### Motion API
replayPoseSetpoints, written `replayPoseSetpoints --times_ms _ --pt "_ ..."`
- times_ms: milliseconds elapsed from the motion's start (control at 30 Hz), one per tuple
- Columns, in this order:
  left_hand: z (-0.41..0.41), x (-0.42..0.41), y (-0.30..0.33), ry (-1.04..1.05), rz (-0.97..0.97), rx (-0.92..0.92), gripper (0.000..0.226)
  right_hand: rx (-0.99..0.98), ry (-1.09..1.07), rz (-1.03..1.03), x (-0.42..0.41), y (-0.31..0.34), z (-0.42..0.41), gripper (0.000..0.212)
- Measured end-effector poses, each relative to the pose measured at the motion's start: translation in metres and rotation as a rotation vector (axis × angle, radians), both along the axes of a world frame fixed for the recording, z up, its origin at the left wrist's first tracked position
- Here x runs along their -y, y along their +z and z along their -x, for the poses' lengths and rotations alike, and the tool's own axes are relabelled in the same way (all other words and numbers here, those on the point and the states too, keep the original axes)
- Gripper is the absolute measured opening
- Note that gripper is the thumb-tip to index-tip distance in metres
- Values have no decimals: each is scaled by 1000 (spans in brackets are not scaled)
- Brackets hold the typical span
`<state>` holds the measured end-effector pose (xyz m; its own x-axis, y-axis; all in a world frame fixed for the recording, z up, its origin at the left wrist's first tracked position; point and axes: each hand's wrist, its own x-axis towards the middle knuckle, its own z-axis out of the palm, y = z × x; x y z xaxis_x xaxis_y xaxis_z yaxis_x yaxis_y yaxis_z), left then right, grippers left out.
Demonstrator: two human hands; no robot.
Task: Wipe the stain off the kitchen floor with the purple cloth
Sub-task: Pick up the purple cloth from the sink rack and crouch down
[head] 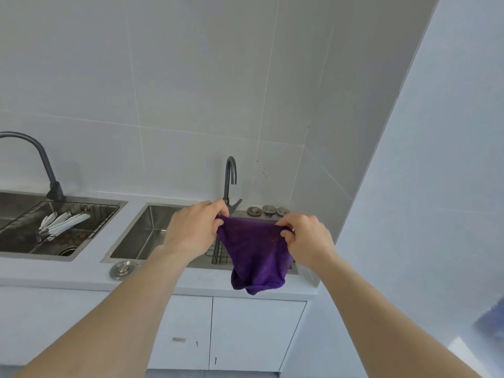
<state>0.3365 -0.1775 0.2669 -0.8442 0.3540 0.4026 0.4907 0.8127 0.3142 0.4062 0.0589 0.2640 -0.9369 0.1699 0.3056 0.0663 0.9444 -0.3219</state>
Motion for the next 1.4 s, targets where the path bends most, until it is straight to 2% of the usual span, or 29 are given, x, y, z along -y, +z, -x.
replayPoseSetpoints --times_ms 300,633,1000,1400 --pt "-84 -22 -70 12 22 95 12 59 26 117 -21 -70 -82 23" --pt "-163 -22 -209 0 75 304 14 277 -14 247 -18 -199 -167 25" --pt "-154 11 -379 -49 103 549 15 468 -120 270 25 -362 -178 26" --pt "-156 46 -540 9 133 676 14 526 -120 287 62 -522 -168 25"
